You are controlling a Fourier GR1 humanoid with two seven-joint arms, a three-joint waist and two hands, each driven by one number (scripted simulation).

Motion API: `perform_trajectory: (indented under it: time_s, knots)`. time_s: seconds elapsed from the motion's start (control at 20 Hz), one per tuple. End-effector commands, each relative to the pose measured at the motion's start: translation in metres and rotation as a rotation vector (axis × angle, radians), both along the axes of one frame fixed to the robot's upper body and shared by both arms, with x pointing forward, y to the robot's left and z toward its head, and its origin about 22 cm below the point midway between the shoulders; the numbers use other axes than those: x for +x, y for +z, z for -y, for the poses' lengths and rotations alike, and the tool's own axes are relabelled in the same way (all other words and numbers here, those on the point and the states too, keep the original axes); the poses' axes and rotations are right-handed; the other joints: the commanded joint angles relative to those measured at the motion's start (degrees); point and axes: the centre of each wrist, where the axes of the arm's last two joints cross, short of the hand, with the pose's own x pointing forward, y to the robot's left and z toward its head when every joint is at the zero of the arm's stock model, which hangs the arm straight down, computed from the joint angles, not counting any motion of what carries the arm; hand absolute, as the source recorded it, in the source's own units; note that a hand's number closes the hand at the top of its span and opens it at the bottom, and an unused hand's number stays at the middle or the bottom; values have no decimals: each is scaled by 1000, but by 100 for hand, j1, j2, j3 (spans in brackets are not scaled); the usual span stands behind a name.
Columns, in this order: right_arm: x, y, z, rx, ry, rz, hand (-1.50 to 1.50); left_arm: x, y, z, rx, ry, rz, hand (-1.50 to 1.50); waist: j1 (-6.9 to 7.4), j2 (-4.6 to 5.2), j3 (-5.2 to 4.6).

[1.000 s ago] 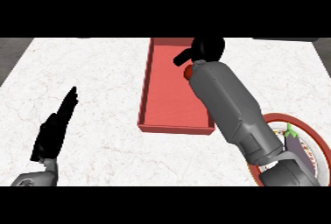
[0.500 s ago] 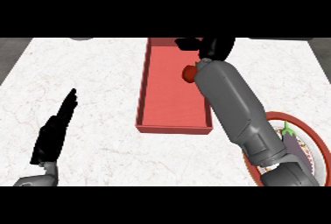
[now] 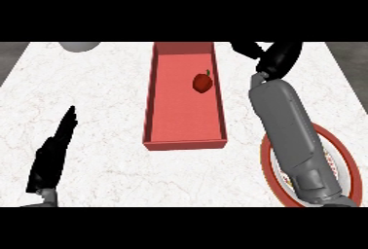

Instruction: Pick the bell pepper from the plate and place it in the cardboard box

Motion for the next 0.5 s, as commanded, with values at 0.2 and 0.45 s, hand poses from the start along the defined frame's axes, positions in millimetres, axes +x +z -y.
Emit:
perform_trajectory:
  time_s: [0.2,0.45]
  knots:
    - [-75,-8,82,62,-74,84,-150,-9,6,-14,14,35,-18,0,-199,-65,-3]
    - [-151,-16,105,37,-17,74,-150,-9,-9,-7,-1,21,1,0,-130,-19,-3]
